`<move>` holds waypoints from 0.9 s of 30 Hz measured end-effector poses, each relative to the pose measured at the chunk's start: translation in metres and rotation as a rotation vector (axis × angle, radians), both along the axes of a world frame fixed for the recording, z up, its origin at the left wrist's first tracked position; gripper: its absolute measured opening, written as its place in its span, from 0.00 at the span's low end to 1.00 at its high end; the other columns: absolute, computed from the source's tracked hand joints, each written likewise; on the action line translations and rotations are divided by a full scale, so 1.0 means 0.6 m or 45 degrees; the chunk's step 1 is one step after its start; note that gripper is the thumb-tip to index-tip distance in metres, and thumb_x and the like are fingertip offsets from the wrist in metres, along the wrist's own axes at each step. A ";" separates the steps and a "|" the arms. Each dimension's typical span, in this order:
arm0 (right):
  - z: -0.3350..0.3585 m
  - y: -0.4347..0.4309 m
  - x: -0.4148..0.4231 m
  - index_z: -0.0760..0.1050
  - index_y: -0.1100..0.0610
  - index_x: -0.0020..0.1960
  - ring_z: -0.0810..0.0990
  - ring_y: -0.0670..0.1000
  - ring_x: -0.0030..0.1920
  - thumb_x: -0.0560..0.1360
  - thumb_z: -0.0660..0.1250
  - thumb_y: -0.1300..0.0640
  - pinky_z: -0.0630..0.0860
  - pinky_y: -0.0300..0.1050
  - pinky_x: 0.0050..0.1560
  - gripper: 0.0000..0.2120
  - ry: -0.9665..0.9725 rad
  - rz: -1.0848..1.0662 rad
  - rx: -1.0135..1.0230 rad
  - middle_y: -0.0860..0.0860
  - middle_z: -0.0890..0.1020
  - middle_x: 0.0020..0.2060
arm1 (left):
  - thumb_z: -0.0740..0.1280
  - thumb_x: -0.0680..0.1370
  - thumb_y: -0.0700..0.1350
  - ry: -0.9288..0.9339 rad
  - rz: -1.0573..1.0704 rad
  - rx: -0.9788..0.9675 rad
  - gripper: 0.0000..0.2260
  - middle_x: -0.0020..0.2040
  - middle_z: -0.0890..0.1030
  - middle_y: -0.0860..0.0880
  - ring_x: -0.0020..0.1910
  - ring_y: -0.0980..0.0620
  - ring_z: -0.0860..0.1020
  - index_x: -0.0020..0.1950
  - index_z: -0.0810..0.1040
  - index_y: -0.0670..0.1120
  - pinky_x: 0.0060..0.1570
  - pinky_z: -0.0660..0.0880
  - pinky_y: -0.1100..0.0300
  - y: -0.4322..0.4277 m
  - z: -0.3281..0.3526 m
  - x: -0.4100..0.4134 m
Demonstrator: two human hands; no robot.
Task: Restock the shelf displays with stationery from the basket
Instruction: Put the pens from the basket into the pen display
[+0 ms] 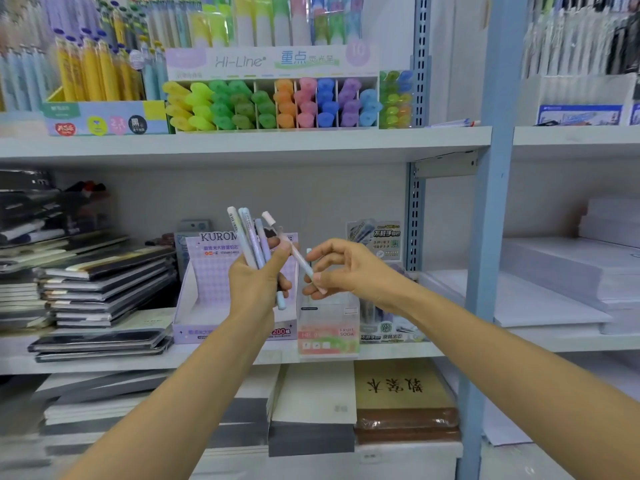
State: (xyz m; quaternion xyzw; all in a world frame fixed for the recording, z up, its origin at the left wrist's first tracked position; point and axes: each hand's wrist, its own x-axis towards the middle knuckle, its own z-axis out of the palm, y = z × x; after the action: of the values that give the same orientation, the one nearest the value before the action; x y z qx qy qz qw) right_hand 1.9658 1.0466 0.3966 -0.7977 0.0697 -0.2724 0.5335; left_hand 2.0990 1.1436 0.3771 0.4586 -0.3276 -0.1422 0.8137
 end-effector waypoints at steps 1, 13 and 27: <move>-0.002 0.002 0.002 0.72 0.62 0.59 0.85 0.60 0.48 0.75 0.68 0.68 0.82 0.50 0.51 0.14 0.014 0.012 -0.024 0.60 0.81 0.46 | 0.72 0.75 0.44 -0.022 0.017 0.002 0.08 0.21 0.74 0.55 0.18 0.58 0.69 0.51 0.79 0.43 0.19 0.67 0.68 -0.002 0.001 -0.001; 0.042 0.007 0.039 0.76 0.61 0.62 0.83 0.58 0.48 0.78 0.66 0.62 0.81 0.48 0.45 0.13 -0.328 -0.297 -0.255 0.64 0.81 0.43 | 0.74 0.73 0.45 -0.407 -0.149 0.153 0.05 0.21 0.74 0.52 0.18 0.55 0.68 0.44 0.80 0.46 0.21 0.68 0.65 0.004 -0.002 0.005; 0.011 -0.076 0.059 0.78 0.62 0.51 0.83 0.56 0.43 0.75 0.68 0.65 0.80 0.54 0.51 0.05 -0.346 -0.763 -0.450 0.59 0.83 0.42 | 0.63 0.80 0.54 -0.236 -0.237 0.165 0.13 0.27 0.68 0.51 0.22 0.54 0.63 0.54 0.81 0.47 0.20 0.63 0.64 -0.003 -0.035 0.043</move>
State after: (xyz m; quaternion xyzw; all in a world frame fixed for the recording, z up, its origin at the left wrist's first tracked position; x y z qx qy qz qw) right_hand 2.0012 1.0010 0.4030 -0.7783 0.1805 -0.5276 0.2887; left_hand 2.1246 1.1420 0.3560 0.4891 -0.4325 -0.1950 0.7319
